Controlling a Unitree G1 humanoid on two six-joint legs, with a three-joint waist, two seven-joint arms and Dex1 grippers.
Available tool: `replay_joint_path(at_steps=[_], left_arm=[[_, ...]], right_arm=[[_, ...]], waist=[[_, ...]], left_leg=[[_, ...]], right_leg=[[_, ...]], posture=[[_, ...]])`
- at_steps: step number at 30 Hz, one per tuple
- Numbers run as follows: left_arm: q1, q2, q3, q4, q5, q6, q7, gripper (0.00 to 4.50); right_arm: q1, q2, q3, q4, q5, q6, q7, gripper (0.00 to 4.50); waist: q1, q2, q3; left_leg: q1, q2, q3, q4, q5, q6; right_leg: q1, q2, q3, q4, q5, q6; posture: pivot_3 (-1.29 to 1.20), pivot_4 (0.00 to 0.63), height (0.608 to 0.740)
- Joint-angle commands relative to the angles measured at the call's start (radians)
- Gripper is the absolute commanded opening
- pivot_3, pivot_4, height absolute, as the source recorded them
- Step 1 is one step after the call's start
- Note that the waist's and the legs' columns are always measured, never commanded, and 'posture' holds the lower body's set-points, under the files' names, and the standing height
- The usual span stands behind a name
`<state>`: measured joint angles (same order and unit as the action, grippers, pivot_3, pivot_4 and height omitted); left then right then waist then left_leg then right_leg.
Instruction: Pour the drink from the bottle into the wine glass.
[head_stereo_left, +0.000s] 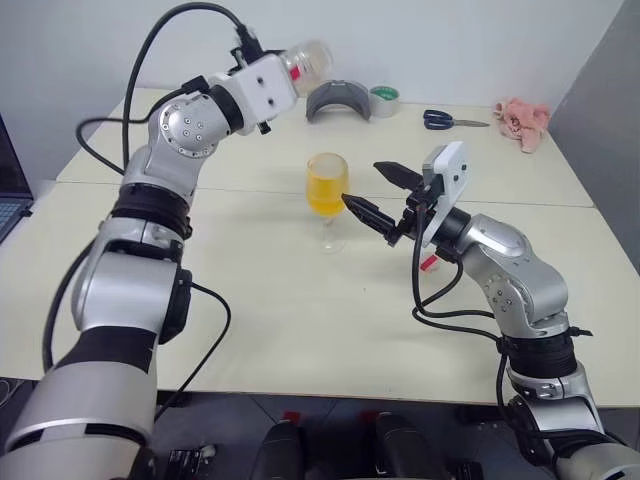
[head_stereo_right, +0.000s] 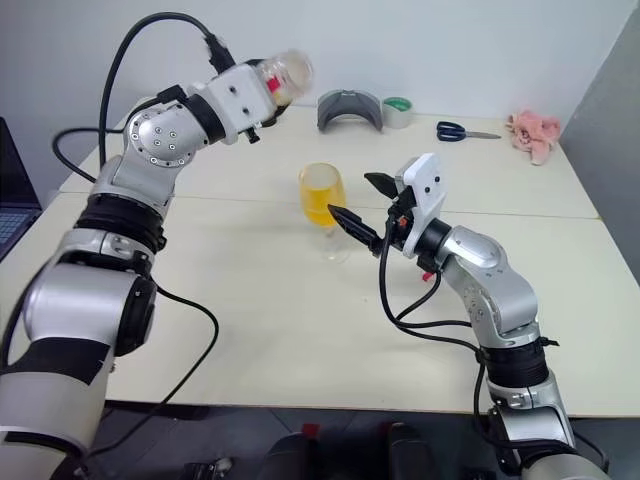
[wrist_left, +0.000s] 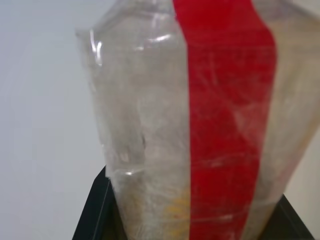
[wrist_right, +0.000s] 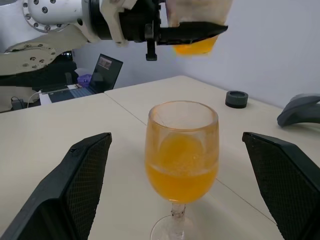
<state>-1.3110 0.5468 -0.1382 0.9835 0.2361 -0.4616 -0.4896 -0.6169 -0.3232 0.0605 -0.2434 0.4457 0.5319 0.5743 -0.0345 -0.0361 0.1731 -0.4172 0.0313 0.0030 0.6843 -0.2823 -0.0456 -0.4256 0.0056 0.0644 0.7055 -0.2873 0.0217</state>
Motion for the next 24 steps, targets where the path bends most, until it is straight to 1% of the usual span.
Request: replay_joint_path(at_steps=[1, 3, 6, 9, 11, 13, 15, 18, 24], left_arm=[[0.074, 0.009, 0.144, -0.185, -0.144, 0.209, 0.032, 1.66], [0.153, 0.002, 0.207, -0.289, -0.192, 0.325, 0.078, 1.66], [0.283, -0.045, 0.325, -0.452, -0.279, 0.497, 0.195, 1.66], [0.373, -0.099, 0.409, -0.572, -0.35, 0.609, 0.284, 1.66], [0.426, -0.122, 0.432, -0.634, -0.375, 0.657, 0.309, 1.66], [0.464, -0.134, 0.435, -0.677, -0.383, 0.691, 0.323, 1.66], [0.528, -0.159, 0.441, -0.725, -0.393, 0.712, 0.342, 1.66], [0.601, -0.183, 0.44, -0.762, -0.401, 0.704, 0.351, 1.66], [0.677, -0.202, 0.437, -0.726, -0.417, 0.621, 0.317, 1.66]], right_arm=[[0.008, -0.02, -0.01, -0.075, 0.016, -0.013, 0.028, 4.5], [0.025, -0.036, -0.008, -0.093, 0.021, -0.011, 0.047, 4.5], [0.06, -0.075, 0.001, -0.107, 0.015, -0.027, 0.093, 4.5], [0.086, -0.106, -0.001, -0.12, 0.029, -0.032, 0.141, 4.5], [0.104, -0.124, -0.005, -0.13, 0.043, -0.035, 0.18, 4.5], [0.12, -0.137, -0.008, -0.138, 0.052, -0.04, 0.212, 4.5], [0.164, -0.17, -0.011, -0.15, 0.062, -0.072, 0.278, 4.5], [0.219, -0.196, -0.013, -0.147, 0.061, -0.121, 0.332, 4.5], [0.253, -0.19, -0.002, -0.133, 0.036, -0.162, 0.333, 4.5]], waist=[[-0.006, 0.001, 0.0], [-0.012, 0.001, 0.0], [-0.016, 0.001, -0.001], [-0.014, 0.001, 0.0], [-0.011, 0.001, -0.001], [-0.007, 0.0, -0.001], [-0.002, 0.0, -0.001], [0.004, 0.0, -0.002], [0.003, 0.0, -0.002]], left_leg=[[0.0, 0.0, 0.0, 0.0, 0.0, 0.0], [0.001, 0.001, -0.001, 0.001, 0.0, 0.0], [0.001, 0.003, -0.003, 0.004, -0.001, 0.002], [0.0, 0.004, -0.005, 0.012, -0.002, 0.004], [0.0, 0.002, -0.005, 0.013, -0.002, 0.004], [0.001, 0.0, -0.006, 0.013, -0.001, 0.006], [0.001, -0.001, -0.006, 0.013, -0.001, 0.006], [0.002, -0.001, -0.006, 0.013, -0.001, 0.006], [0.002, -0.001, -0.006, 0.013, -0.001, 0.006]], right_leg=[[0.0, 0.0, 0.0, 0.001, 0.0, 0.0], [0.0, -0.004, 0.0, 0.003, 0.0, 0.0], [0.0, -0.005, -0.001, 0.007, -0.001, 0.001], [0.001, -0.006, -0.002, 0.01, -0.001, 0.001], [0.003, -0.006, -0.002, 0.01, -0.001, 0.001], [0.004, -0.006, -0.002, 0.011, -0.001, 0.001], [0.005, -0.006, -0.003, 0.011, 0.0, 0.001], [0.006, -0.006, -0.002, 0.01, -0.001, 0.002], [0.006, -0.006, -0.002, 0.01, -0.001, 0.001]], posture=[[0.0, 0.15, 0.74], [0.0, 0.15, 0.74], [0.0, 0.15, 0.74], [0.0, 0.15, 0.74], [0.0, 0.15, 0.74], [0.0, 0.15, 0.74], [0.0, 0.15, 0.74], [0.0, 0.15, 0.74], [0.0, 0.15, 0.74]])
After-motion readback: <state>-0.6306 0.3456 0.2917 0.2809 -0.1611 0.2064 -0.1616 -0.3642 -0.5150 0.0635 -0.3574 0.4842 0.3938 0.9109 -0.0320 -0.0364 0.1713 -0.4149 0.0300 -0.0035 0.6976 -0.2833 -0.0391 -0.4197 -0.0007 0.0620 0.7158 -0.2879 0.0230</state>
